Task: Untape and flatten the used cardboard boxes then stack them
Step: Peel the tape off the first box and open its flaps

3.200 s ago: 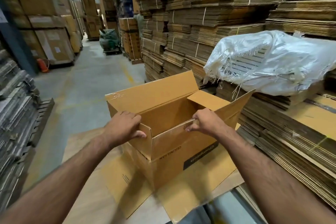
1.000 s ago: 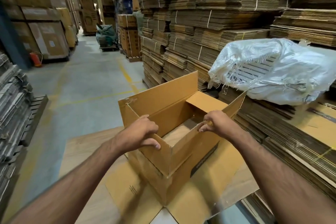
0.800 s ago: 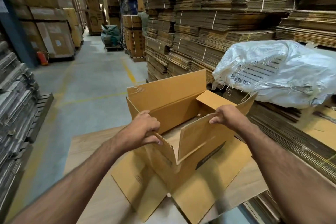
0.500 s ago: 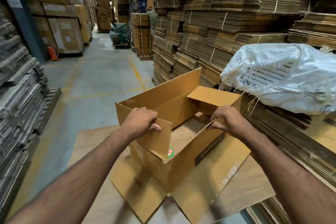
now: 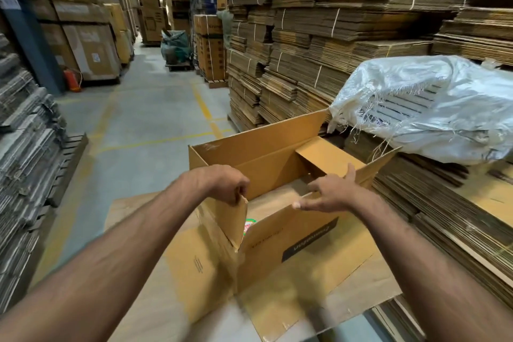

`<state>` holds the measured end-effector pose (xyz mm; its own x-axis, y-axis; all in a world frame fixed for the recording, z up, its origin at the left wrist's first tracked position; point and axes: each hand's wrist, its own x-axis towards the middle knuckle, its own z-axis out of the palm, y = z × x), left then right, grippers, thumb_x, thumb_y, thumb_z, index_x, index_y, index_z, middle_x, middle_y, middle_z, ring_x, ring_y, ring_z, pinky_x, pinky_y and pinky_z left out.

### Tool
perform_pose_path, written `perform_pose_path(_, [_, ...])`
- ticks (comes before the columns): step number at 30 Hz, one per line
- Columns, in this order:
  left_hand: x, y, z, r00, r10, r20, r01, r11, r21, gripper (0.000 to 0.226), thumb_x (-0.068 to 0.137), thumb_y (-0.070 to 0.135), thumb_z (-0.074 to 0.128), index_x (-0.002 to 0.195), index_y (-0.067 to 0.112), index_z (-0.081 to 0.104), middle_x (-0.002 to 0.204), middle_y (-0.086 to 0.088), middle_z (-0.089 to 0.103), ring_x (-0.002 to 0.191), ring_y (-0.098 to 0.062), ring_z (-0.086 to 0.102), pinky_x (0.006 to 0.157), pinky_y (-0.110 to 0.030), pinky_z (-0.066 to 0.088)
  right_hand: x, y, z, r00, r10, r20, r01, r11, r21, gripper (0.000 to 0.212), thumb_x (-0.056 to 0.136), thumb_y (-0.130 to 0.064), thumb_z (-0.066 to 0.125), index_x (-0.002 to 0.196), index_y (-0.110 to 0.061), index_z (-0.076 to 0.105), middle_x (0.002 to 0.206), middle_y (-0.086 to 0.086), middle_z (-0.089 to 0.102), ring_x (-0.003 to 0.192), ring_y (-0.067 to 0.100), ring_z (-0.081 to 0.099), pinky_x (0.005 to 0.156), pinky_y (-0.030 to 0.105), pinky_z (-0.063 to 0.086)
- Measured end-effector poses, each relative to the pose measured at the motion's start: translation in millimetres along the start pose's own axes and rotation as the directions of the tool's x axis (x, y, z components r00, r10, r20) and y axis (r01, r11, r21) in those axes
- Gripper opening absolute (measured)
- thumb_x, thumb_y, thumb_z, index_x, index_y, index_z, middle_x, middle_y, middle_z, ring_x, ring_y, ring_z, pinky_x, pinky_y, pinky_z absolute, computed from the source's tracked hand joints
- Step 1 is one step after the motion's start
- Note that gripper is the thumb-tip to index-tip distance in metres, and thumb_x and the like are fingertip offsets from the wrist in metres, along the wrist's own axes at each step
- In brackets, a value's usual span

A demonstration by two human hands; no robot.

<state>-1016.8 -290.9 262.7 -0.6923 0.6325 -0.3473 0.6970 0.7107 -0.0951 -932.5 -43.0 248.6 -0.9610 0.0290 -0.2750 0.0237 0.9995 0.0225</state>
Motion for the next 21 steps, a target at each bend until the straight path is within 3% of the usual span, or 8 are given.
perform_pose_path(2, [1, 22, -7, 0.999, 0.027, 0.038, -0.028, 0.998, 0.05, 0.037, 0.09, 0.017, 0.056, 0.125, 0.028, 0.058, 0.125, 0.002, 0.059, 0.112, -0.02, 0.055, 0.089, -0.03, 0.045, 5, 9, -12, 0.991, 0.052, 0.122, -0.061, 0.996, 0.068, 0.105, 0.072, -0.091, 0.007, 0.147, -0.028, 0.045, 0.155, 0.001, 0.039, 0.148, 0.022, 0.027, 0.111, 0.067, -0.016])
perform_pose_path(4, [9, 40, -8, 0.995, 0.04, 0.096, -0.047, 0.996, 0.081, 0.043, 0.092, 0.016, 0.054, 0.134, 0.027, 0.052, 0.132, 0.0, 0.055, 0.118, -0.023, 0.053, 0.087, -0.026, 0.041, 22, 29, -15, 0.967, 0.183, 0.178, -0.22, 0.951, 0.216, 0.104, 0.079, -0.087, 0.001, 0.153, -0.021, 0.035, 0.16, 0.01, 0.029, 0.149, 0.03, 0.022, 0.118, 0.06, 0.0])
perform_pose_path(6, [17, 54, -6, 0.981, 0.018, 0.193, -0.041, 0.993, 0.114, 0.049, 0.093, 0.015, 0.056, 0.14, 0.024, 0.045, 0.135, -0.004, 0.053, 0.119, -0.025, 0.053, 0.083, -0.026, 0.04, 42, 50, -8, 0.927, 0.275, 0.253, -0.317, 0.938, 0.14, 0.095, 0.086, -0.084, 0.015, 0.152, -0.019, 0.036, 0.159, 0.011, 0.032, 0.145, 0.034, 0.029, 0.117, 0.055, 0.021])
perform_pose_path(9, [25, 65, -2, 0.948, -0.013, 0.319, -0.053, 0.979, 0.199, 0.054, 0.093, 0.015, 0.061, 0.144, 0.016, 0.043, 0.143, -0.006, 0.049, 0.125, -0.025, 0.051, 0.098, -0.031, 0.043, 61, 77, 17, 0.908, 0.286, 0.306, -0.283, 0.957, -0.057, 0.073, 0.089, -0.073, 0.04, 0.139, -0.02, 0.053, 0.145, 0.005, 0.05, 0.126, 0.028, 0.05, 0.107, 0.05, 0.039])
perform_pose_path(11, [23, 67, -4, 0.935, -0.037, 0.353, -0.053, 0.969, 0.242, 0.052, 0.095, 0.017, 0.059, 0.145, 0.015, 0.044, 0.146, -0.004, 0.048, 0.128, -0.023, 0.049, 0.1, -0.028, 0.039, 71, 90, 36, 0.906, 0.285, 0.313, -0.29, 0.956, -0.032, 0.071, 0.091, -0.069, 0.041, 0.141, -0.02, 0.05, 0.148, 0.006, 0.047, 0.127, 0.028, 0.049, 0.105, 0.048, 0.039])
perform_pose_path(15, [24, 64, -4, 0.929, -0.086, 0.361, -0.004, 0.971, 0.241, 0.048, 0.095, 0.019, 0.057, 0.142, 0.023, 0.05, 0.14, 0.003, 0.054, 0.122, -0.018, 0.053, 0.092, -0.024, 0.04, 91, 102, 56, 0.91, 0.309, 0.277, -0.312, 0.949, -0.033, 0.089, 0.083, -0.082, 0.029, 0.152, -0.027, 0.035, 0.16, 0.006, 0.029, 0.144, 0.032, 0.03, 0.114, 0.054, 0.029])
perform_pose_path(18, [29, 68, -4, 0.916, -0.14, 0.375, 0.04, 0.964, 0.263, 0.047, 0.094, 0.019, 0.058, 0.141, 0.024, 0.05, 0.136, 0.002, 0.057, 0.117, -0.018, 0.055, 0.087, -0.023, 0.041, 97, 106, 58, 0.934, 0.302, 0.191, -0.289, 0.953, -0.095, 0.083, 0.087, -0.081, 0.025, 0.153, -0.03, 0.034, 0.16, 0.006, 0.026, 0.145, 0.032, 0.026, 0.113, 0.052, 0.023])
perform_pose_path(21, [34, 75, -7, 0.882, -0.212, 0.421, 0.097, 0.956, 0.278, 0.049, 0.094, 0.025, 0.062, 0.14, 0.019, 0.047, 0.137, 0.0, 0.055, 0.118, -0.02, 0.054, 0.091, -0.025, 0.041, 101, 109, 62, 0.937, 0.309, 0.161, -0.287, 0.946, -0.15, 0.082, 0.087, -0.082, 0.024, 0.151, -0.033, 0.036, 0.158, 0.005, 0.028, 0.143, 0.03, 0.025, 0.11, 0.053, 0.02])
